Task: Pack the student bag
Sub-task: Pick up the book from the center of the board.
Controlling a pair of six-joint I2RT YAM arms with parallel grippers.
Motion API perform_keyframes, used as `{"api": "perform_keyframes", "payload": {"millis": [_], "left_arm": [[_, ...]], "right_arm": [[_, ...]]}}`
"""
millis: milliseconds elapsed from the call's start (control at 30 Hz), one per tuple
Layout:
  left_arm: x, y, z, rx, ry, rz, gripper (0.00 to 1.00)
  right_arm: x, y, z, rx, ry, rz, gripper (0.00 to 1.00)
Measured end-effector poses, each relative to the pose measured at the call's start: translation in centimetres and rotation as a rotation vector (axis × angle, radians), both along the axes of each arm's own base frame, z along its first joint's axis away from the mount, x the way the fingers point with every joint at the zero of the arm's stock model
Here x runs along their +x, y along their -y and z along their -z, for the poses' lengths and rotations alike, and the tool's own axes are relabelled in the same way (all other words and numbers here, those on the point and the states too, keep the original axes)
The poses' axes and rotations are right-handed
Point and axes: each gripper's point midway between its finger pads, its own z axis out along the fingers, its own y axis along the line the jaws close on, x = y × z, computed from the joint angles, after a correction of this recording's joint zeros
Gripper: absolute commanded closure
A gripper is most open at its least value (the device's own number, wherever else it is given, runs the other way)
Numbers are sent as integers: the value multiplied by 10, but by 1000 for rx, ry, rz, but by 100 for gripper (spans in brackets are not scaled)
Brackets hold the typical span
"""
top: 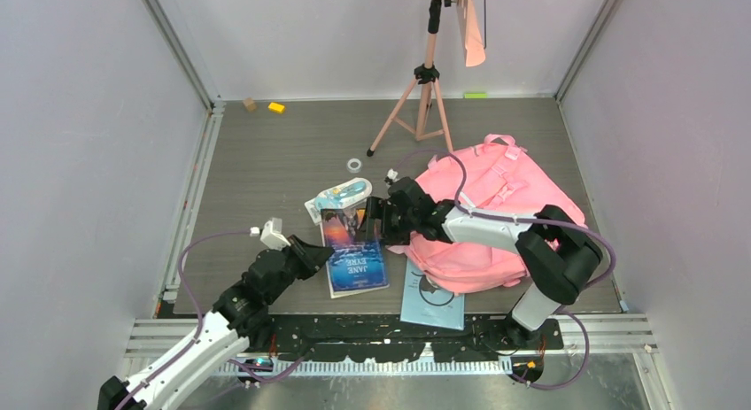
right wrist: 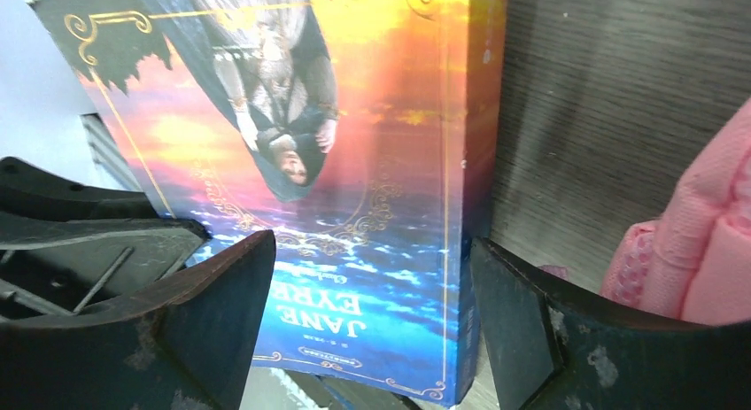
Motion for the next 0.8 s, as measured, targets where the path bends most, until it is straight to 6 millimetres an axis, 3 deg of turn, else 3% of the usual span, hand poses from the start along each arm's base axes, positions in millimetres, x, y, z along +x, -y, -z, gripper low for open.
{"api": "perform_keyframes", "payload": {"millis": [233, 567, 667, 800], "left_arm": [[-5, 9, -18, -39, 55, 65, 100], [-11, 9, -25, -22, 49, 88, 100], [-11, 5, -20, -9, -9, 54, 100], [-10, 1, -10, -6, -85, 5, 100]], "right_arm": [[11, -6, -33, 121, 63, 1, 12], [6, 3, -34, 111, 134, -10, 11], [-3, 4, -48, 77, 255, -46, 11], [-31, -7, -79, 56, 463, -147, 11]]}}
